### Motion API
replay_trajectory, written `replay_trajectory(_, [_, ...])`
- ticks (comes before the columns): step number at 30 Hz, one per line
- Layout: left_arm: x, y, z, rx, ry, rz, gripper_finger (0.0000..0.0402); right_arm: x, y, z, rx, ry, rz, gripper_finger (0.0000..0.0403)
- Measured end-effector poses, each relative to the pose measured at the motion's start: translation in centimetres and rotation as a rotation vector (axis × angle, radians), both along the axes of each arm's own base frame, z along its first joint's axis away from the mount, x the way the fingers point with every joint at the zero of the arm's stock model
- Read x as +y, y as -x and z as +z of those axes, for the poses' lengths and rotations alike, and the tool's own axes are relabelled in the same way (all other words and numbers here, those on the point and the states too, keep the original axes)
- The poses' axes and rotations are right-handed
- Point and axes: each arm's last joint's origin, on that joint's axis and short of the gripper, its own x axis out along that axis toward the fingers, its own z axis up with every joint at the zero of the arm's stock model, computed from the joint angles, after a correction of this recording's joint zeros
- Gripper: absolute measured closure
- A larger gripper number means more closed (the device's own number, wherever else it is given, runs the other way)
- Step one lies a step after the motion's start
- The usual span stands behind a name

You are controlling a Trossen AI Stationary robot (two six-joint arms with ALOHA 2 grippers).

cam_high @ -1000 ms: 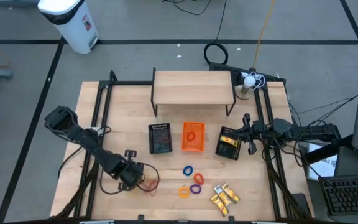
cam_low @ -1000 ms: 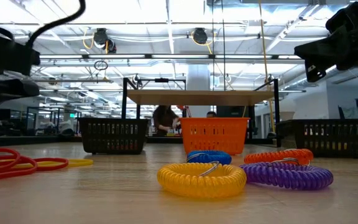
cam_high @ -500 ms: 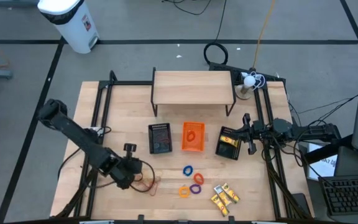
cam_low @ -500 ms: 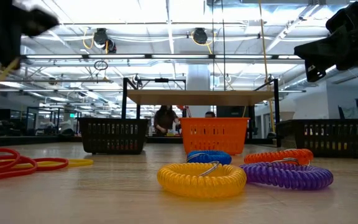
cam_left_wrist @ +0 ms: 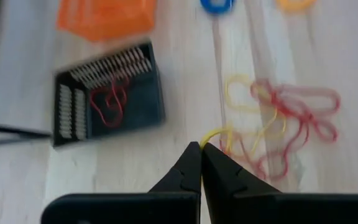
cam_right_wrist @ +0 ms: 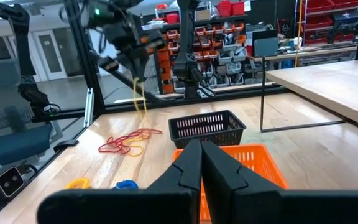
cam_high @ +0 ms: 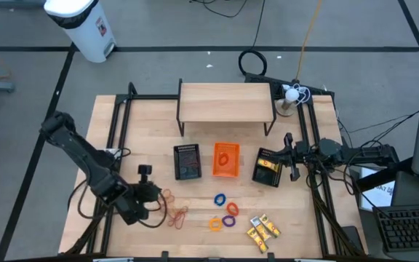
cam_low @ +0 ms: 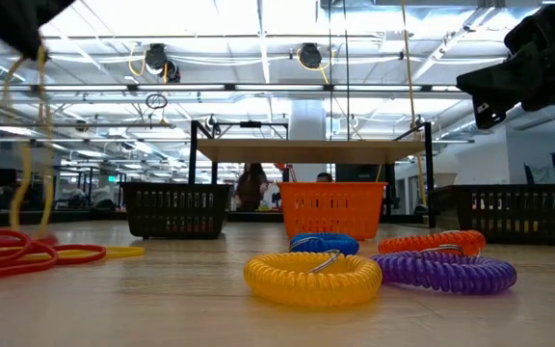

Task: Pick & Place Office Desk Supplies
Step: Put the yellow rubber band into the left black bin

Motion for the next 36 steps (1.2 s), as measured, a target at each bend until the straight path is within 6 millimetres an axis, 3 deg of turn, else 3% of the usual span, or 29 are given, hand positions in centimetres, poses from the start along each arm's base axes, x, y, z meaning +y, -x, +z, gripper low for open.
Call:
replay_trajectory(4, [-0.4,0.0,0.6,-0.030,-0.031,-0.015,0.0401,0.0,0.0,0.0,0.000,-0.005,0.000,0.0403])
replay_trajectory(11, [-2.0,1.2,8.0,-0.314,-0.098,-0.096,0.0401,0.0,0.0,0.0,0.000,-0.007,0.000,0.0403])
replay_trajectory(15, [-1.7,1.7,10.4,-0.382,-0.094,-0.051,0.0401,0.0,0.0,0.0,0.000,-0.005,0.000,0.0403])
replay_trajectory(22, [-1.4,1.0,8.2,-0.246,-0.014,0.025,0.0401,0.0,0.0,0.0,0.000,-0.005,0.000,0.0403])
replay_trajectory(25, [-2.0,0.7,8.0,-0.332,-0.061,0.057,0.0401,0.0,0.0,0.0,0.001,-0.007,0.000,0.0403])
replay_trajectory(28, [-2.0,1.1,7.7,-0.240,-0.020,0.014,0.0401,0.0,0.0,0.0,0.001,-0.014,0.001,0.0403])
replay_trajectory(31, [-2.6,0.3,7.0,-0.314,-0.033,0.046,0.0401,0.0,0.0,0.0,0.001,-0.015,0.000,0.0403])
replay_trajectory(34, [-2.5,0.5,6.2,-0.180,0.010,0.005,0.0401,0.0,0.0,0.0,-0.001,-0.014,-0.001,0.0403])
replay_trajectory(36, [-2.8,0.0,5.9,-0.284,-0.028,0.063,0.0401,0.0,0.0,0.0,0.000,-0.012,0.000,0.0403])
